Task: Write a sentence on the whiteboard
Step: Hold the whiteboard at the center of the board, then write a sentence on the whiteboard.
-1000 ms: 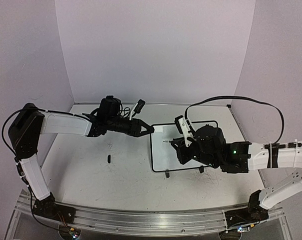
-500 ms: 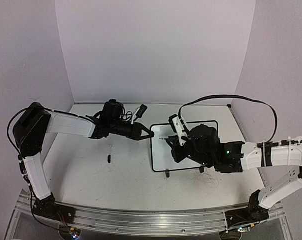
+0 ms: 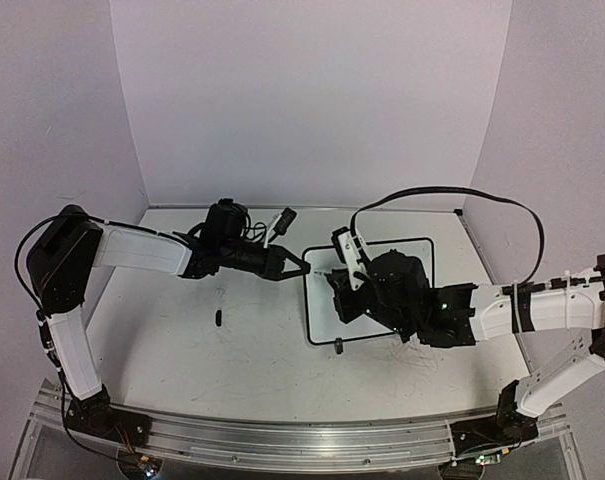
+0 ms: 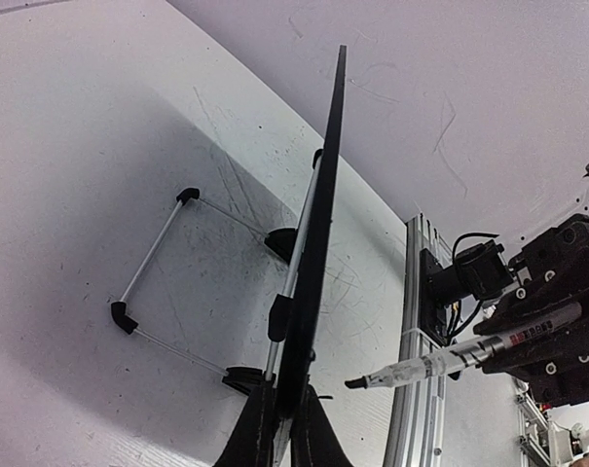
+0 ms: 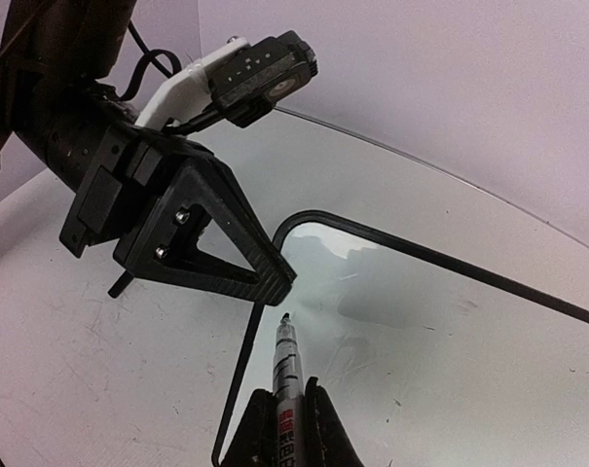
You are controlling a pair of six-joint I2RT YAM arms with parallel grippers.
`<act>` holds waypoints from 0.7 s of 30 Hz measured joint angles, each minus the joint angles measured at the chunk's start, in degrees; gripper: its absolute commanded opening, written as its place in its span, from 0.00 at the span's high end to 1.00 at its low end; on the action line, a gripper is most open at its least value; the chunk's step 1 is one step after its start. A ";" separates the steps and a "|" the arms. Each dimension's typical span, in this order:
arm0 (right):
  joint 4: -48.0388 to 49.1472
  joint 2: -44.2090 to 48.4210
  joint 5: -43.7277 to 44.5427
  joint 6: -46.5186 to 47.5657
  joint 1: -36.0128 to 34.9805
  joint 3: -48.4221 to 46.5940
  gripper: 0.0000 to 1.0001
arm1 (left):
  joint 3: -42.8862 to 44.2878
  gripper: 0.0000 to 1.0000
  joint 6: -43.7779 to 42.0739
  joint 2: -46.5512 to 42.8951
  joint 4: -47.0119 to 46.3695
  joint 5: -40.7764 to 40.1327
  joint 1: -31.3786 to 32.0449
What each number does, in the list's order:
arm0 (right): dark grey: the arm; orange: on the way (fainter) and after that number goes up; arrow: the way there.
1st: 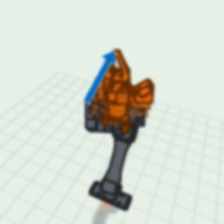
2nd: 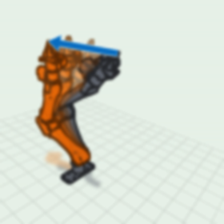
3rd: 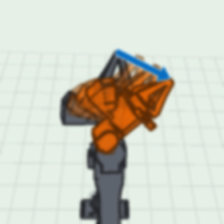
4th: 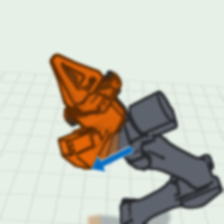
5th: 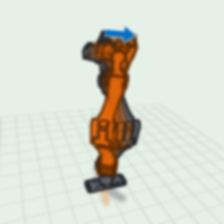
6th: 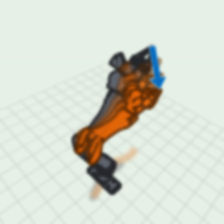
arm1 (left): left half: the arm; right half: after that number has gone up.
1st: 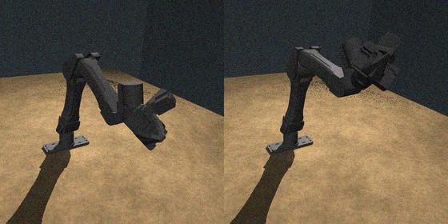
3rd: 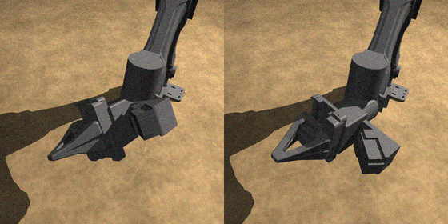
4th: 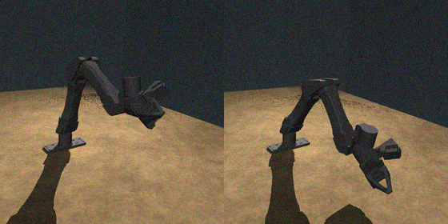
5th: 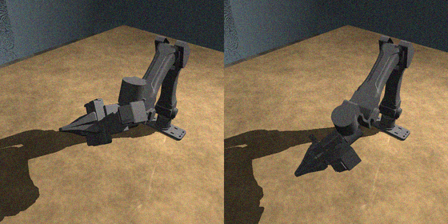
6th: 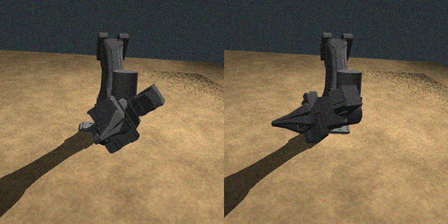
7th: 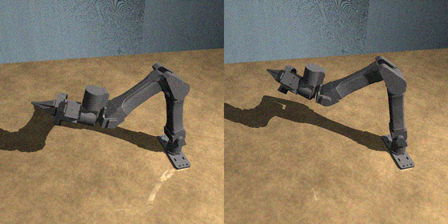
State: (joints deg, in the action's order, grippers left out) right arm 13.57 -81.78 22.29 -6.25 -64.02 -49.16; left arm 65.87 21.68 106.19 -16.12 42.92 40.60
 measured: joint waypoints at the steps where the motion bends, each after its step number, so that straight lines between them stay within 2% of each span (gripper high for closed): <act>1: 0.07 0.00 0.59 -0.14 -0.04 -0.02 1.00 | 0.00 1.00 -0.13 0.00 -0.01 0.00 0.00; 21: 2.68 -2.71 2.59 -0.82 -0.06 -2.01 1.00 | 0.00 1.00 -0.49 0.00 -0.02 0.17 0.00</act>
State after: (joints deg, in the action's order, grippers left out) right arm 16.24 -84.49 24.88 -7.07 -64.07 -51.18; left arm 65.87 21.19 106.19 -16.14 43.09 40.60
